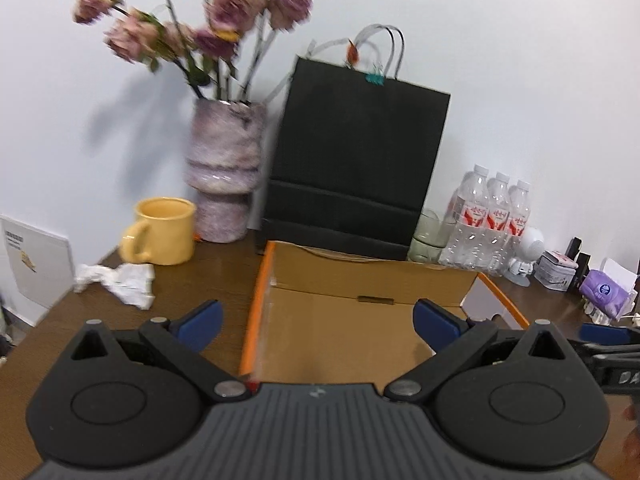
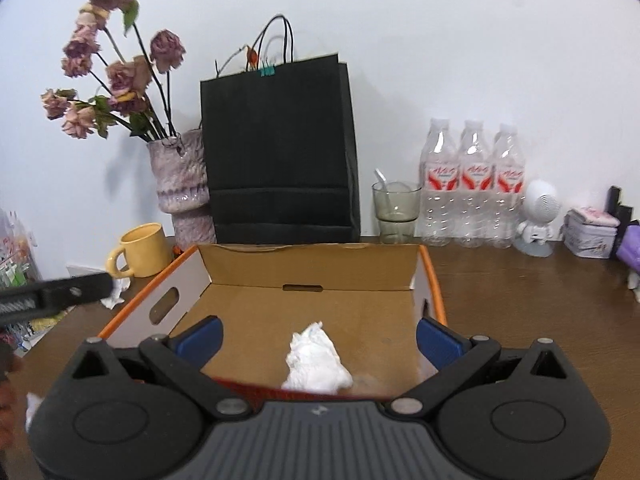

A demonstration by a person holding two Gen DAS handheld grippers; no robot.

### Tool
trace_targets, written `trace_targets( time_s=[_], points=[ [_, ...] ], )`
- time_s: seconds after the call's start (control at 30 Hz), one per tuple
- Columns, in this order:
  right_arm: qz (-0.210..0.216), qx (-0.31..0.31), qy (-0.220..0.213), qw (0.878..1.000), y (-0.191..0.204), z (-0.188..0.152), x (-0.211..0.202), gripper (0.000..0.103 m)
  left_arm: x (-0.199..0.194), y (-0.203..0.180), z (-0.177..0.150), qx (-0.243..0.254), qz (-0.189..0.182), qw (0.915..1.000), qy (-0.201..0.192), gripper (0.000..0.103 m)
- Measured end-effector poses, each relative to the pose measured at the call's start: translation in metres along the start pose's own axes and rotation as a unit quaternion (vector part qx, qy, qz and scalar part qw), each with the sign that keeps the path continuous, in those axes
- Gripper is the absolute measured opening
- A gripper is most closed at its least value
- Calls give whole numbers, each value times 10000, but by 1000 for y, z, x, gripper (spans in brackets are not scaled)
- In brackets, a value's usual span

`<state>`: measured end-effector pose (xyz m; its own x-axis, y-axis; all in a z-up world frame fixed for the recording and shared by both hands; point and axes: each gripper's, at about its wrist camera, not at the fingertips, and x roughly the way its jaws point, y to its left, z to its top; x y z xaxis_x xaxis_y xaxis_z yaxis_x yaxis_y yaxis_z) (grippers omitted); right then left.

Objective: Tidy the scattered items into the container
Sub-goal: 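Drop green tissue pack from right gripper while left drops plastic bag in box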

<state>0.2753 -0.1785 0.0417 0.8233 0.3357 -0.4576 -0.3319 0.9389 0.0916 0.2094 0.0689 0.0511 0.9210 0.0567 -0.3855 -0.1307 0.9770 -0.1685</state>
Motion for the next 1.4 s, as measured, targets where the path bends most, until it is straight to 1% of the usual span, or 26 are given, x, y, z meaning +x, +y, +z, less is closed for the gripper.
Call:
trace_targets(
  time_s=[0.1,0.2,0.23,0.33,0.47,0.6,0.7,0.77,0.83,0.9,0.93,0.97,1.0,1.03,1.07,1.17,1.4],
  points=[
    [-124,-80,-14,9999,-5,-14,-25,103,-25,15,-13,98,184,9998,-46,103],
    [-209,-95,82,9997,-11,-34,-45,103,-44,32,-33,85,333,9993,138,103],
    [-219,-93,137,9996,-12,-42,-51,103,-50,36,-41,57,334,9992,220,103],
    [-213,-65,400,9990,-13,-67,-62,103,-66,42,-64,56,158,9988,452,103],
    [-173,-6,696,9974,-9,-97,-71,103,-83,42,-89,157,54,9978,640,103],
    [-183,-7,876,9960,-1,-115,-73,103,-80,47,-96,215,342,9970,661,103],
    [-168,-48,961,9952,6,-122,-69,103,-65,55,-93,86,510,9962,699,103],
    [-177,-54,1000,9948,9,-123,-65,103,-55,59,-91,59,527,9956,772,103],
    [-209,-73,1064,9941,12,-124,-60,103,-44,61,-91,68,570,9941,917,97],
    [-237,-95,1144,9931,14,-125,-54,101,-37,60,-93,102,598,9927,1044,70],
    [-238,-124,1183,9926,14,-127,-52,96,-35,61,-95,106,616,9921,1087,62],
    [-227,-152,1210,9923,16,-128,-50,83,-34,61,-96,82,623,9918,1112,49],
    [-207,-157,1231,9921,16,-130,-49,76,-36,62,-97,53,604,9921,1097,46],
    [-209,-165,1188,9926,15,-130,-49,66,-37,63,-98,36,568,9928,1058,44],
    [-238,-169,1132,9931,15,-130,-51,65,-40,63,-97,29,527,9933,1024,41],
    [-138,-16,1012,9948,10,-130,-55,65,-47,63,-96,25,448,9950,890,40],
    [-208,85,687,9974,3,-122,-67,65,-71,58,-88,-27,318,9978,577,40]
  ],
)
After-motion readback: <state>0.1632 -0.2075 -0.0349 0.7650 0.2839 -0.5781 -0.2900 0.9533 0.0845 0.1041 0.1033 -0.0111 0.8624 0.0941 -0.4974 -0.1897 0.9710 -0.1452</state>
